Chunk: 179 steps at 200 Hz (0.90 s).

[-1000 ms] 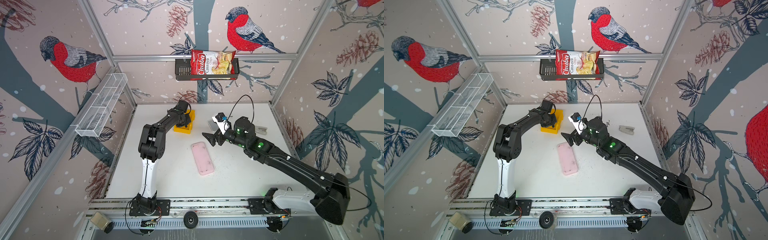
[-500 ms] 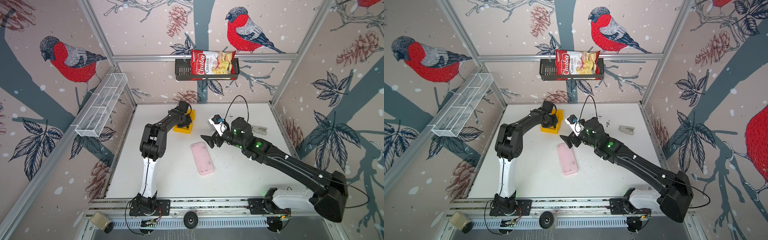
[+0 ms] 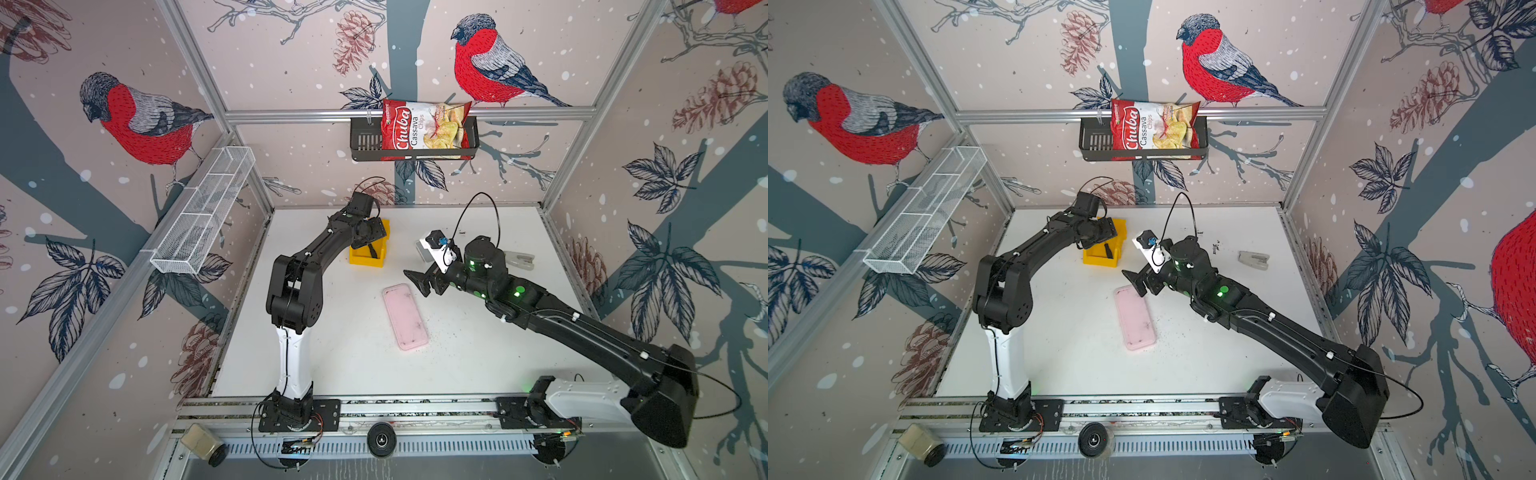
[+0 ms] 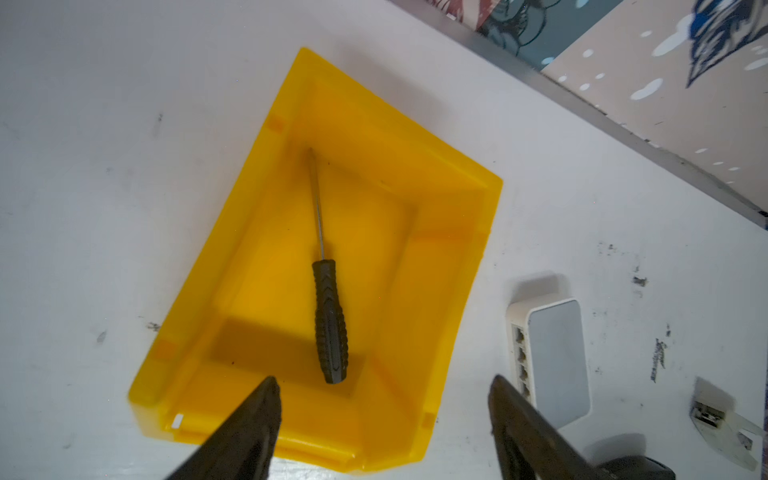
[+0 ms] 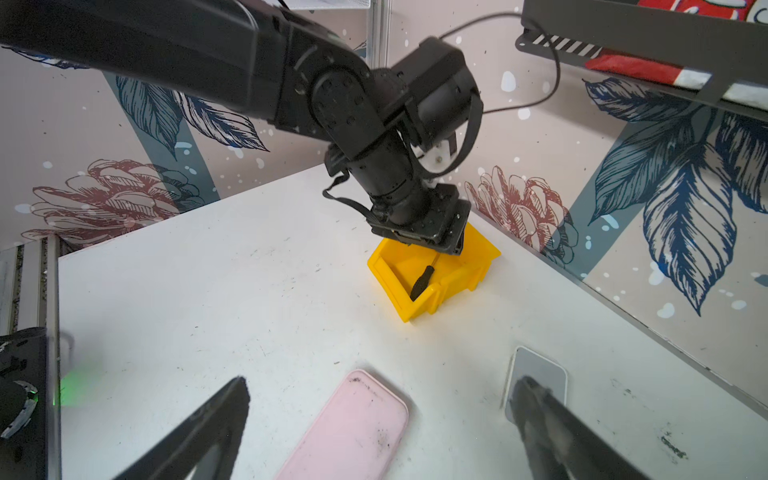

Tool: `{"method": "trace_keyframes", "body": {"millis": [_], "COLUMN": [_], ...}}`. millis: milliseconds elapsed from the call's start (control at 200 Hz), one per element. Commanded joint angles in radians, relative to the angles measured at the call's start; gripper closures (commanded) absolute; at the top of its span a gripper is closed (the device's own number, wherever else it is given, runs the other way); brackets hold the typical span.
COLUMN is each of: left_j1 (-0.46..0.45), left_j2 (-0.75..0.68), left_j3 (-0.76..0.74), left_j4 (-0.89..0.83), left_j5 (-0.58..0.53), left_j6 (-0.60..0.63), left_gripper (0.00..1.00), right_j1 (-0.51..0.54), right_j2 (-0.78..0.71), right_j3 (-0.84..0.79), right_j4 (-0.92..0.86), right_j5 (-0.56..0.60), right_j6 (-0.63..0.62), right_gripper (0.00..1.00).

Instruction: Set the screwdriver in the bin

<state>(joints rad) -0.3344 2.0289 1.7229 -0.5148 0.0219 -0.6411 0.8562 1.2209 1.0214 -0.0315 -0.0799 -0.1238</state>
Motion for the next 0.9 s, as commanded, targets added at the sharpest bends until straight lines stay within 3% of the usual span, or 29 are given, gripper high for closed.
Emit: {"method": "trace_keyframes", "body": {"millis": [0, 155, 310, 510, 620, 891], "left_j1": [-0.009, -0.02, -0.02, -0.02, -0.02, -0.012], "left_j2": [-0.065, -0.223, -0.419, -0.681, -0.805, -0.967], "left_j3": [-0.021, -0.151, -0.386, -0.678, -0.821, -1.15], "left_j4": [0.024, 0.135, 0.337, 0.583, 0.675, 0.922], "left_j5": [-0.035, -0.111, -0.153, -0.154, -0.159, -0.357], "left_j6": [0.05, 0.112, 0.212, 0.332, 0.409, 0.59], "left_gripper": [0.2, 0.11, 0.03, 0.02, 0.0, 0.0], "right_j1": [-0.015, -0.074, -0.152, -0.284, -0.36, -0.54], "right_j2": [-0.02, -0.051, -0.082, -0.152, -0.183, -0.191], "right_j3": [-0.02, -0.06, -0.117, -0.249, -0.334, -0.488], "right_j4": [0.064, 0.114, 0.175, 0.283, 0.354, 0.489], "right_j5": [0.013, 0.005, 0.059, 0.15, 0.166, 0.202], "right_j6": [0.054, 0.132, 0.246, 0.348, 0.352, 0.314], "right_gripper": [0.01, 0.01, 0.01, 0.01, 0.01, 0.01]}}
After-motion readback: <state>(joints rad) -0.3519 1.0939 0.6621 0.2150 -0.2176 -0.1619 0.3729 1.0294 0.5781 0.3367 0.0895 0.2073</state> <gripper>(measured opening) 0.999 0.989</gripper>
